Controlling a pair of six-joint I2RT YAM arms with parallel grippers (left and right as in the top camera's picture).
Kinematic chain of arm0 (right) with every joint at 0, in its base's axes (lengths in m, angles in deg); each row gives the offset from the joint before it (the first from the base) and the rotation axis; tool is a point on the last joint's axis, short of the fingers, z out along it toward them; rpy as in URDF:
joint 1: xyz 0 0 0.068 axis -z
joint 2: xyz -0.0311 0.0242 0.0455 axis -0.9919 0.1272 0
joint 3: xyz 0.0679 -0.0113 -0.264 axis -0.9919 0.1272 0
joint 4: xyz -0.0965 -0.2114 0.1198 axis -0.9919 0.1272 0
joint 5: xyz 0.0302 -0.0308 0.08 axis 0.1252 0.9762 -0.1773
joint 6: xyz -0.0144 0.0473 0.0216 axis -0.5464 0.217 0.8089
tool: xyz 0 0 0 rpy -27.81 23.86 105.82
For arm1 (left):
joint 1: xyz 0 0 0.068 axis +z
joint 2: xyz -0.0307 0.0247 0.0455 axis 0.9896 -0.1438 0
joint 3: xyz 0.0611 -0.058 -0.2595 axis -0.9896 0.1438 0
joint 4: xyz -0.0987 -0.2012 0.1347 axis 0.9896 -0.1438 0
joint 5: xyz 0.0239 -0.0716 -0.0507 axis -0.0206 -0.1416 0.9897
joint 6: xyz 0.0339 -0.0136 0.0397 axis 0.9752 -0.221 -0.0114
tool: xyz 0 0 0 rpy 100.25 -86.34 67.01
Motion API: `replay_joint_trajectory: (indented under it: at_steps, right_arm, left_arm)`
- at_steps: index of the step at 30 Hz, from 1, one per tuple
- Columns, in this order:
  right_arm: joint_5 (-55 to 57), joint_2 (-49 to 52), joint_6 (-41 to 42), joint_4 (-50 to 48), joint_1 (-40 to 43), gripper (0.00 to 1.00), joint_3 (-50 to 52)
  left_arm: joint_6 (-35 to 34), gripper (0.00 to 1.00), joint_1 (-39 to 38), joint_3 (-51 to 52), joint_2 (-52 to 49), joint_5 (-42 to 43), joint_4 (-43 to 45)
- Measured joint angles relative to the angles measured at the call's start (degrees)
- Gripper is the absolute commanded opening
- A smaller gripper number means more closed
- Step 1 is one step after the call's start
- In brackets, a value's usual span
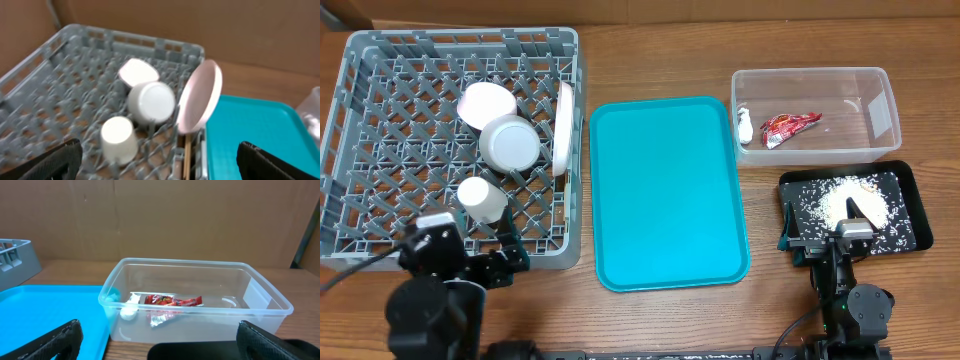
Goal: Sort waste into correct bins and load items into the dishwasher
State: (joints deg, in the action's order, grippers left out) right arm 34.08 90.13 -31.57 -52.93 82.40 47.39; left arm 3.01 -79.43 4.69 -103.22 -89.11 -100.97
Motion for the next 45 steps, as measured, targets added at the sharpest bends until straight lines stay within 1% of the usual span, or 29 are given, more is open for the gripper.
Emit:
replay_joint_trajectory:
  at_steps: [6, 11, 15, 19, 23, 25, 31, 35, 40, 43, 45]
  right_arm:
    - [0.0, 0.0, -0.1, 0.0, 0.0, 1.00, 0.0]
    - [0.0, 0.0, -0.1, 0.0, 0.0, 1.00, 0.0]
    - [0.0, 0.0, -0.2, 0.0, 0.0, 1.00, 0.0]
    - [0.0, 0.0, -0.2, 0.0, 0.2, 1.00, 0.0]
    - [0.0, 0.0, -0.2, 0.0, 0.2, 1.00, 0.0]
    - [0.0, 0.0, -0.2, 0.0, 0.2, 1.00, 0.0]
    - [0.0, 0.0, -0.2, 0.0, 0.2, 1.00, 0.0]
    - [0.0, 0.0, -0.2, 0.0, 0.2, 1.00, 0.0]
    - [0.0, 0.0, -0.2, 0.0, 0.2, 1.00, 0.0]
    - [0.0, 0.0, -0.2, 0.0, 0.2, 1.00, 0.0]
    - [0.0, 0.0, -0.2, 0.0, 0.2, 1.00, 0.0]
  left_arm:
    - [-0.1, 1.00, -1.2, 12.7, 7.1, 1.1, 10.4]
    - [-0.1, 1.00, -1.2, 18.3, 11.5, 2.0, 14.6]
    - [-0.1, 1.00, -1.2, 22.7, 14.0, 2.2, 19.8]
    - [-0.1, 1.00, -1.2, 28.5, 16.1, 2.4, 28.2]
    - [0.0, 1.00, -1.2, 33.9, 18.2, 2.6, 39.4]
    - [0.0, 1.00, -1.2, 36.4, 18.9, 2.6, 42.5]
    - [0.0, 1.00, -1.6, 42.9, 22.2, 2.6, 46.1]
    - [0.0, 1.00, -1.6, 44.6, 22.9, 2.8, 48.0]
    - [2.2, 1.00, -1.6, 47.8, 22.9, 5.9, 45.7]
    - [3.4, 1.00, -1.6, 49.2, 23.0, 7.3, 42.6]
    - [4.0, 1.00, -1.6, 49.4, 23.0, 7.6, 42.7]
